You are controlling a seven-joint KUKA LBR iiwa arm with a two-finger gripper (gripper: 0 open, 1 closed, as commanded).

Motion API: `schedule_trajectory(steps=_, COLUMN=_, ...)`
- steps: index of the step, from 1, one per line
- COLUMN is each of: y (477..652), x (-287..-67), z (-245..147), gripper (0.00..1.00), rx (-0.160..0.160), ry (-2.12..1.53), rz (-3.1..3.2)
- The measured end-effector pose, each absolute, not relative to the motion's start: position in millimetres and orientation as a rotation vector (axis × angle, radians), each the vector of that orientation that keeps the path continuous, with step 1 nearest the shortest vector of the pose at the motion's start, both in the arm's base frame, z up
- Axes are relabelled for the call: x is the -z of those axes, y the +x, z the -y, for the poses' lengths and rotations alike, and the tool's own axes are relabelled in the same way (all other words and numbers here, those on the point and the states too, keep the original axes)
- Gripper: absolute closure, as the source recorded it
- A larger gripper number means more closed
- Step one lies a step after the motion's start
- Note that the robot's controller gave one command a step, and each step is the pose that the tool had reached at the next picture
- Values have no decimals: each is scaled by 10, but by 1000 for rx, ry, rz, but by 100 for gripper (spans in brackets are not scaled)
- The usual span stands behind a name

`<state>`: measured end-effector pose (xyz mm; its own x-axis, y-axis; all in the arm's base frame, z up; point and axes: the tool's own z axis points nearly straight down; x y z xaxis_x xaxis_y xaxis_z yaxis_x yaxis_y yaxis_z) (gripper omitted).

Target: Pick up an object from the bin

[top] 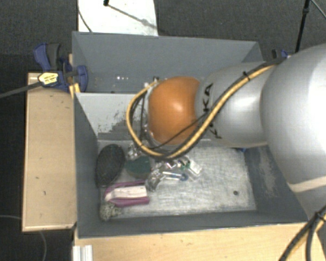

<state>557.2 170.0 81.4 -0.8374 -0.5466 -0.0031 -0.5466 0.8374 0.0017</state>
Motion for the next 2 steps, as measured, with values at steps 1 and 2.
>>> schedule_trajectory(steps=1, y=5590, x=-836, z=-1672, gripper=100, rx=-2, ry=-883, rz=-3009)
schedule_trajectory(steps=2, y=5671, x=-2387, z=-1448, gripper=100, rx=3, ry=-1168, rz=-2904)
